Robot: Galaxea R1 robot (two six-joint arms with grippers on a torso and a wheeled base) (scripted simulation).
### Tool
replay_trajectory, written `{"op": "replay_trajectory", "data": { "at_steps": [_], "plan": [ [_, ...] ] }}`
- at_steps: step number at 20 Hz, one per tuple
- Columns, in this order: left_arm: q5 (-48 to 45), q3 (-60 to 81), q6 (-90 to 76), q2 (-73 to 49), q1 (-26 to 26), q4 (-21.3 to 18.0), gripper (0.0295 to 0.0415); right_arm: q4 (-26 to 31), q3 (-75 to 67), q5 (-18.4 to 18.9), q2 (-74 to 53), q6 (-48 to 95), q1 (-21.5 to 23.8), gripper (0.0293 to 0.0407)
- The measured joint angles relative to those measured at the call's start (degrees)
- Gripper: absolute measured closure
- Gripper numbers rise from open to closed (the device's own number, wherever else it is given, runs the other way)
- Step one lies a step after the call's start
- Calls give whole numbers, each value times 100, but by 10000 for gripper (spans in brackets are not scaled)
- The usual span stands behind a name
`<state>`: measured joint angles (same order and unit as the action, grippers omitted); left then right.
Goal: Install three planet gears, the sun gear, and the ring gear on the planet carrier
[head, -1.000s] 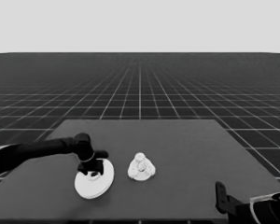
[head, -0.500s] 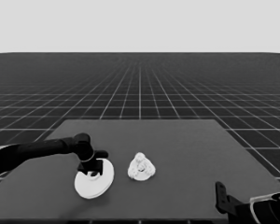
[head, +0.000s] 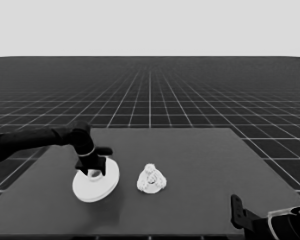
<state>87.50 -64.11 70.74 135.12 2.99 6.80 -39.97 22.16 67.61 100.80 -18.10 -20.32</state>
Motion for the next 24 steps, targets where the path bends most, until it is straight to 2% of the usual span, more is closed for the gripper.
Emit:
{"op": "replay_trajectory", "data": {
  "at_steps": [1,2,3,5,10,12,14,24],
  "plan": [
    [128,-661,999,1061,-48,95,362,0,0,0,0,0,0,315],
    [155,-1351,1286,2349,-78,122,362,0,0,0,0,0,0,315],
    [134,-2055,1180,3123,-98,129,362,0,0,0,0,0,0,315],
    [91,-2948,888,3823,-117,134,362,0,0,0,0,0,0,315],
    [62,-3493,671,4158,-129,135,362,0,0,0,0,0,0,315],
    [-40,-3697,547,4219,-489,482,362,0,0,0,0,0,0,315],
    [-84,-3791,492,4247,-619,598,362,0,0,0,0,0,0,315],
    [-102,-3832,330,4267,-660,657,362,0,0,0,0,0,0,315]
  ]
}}
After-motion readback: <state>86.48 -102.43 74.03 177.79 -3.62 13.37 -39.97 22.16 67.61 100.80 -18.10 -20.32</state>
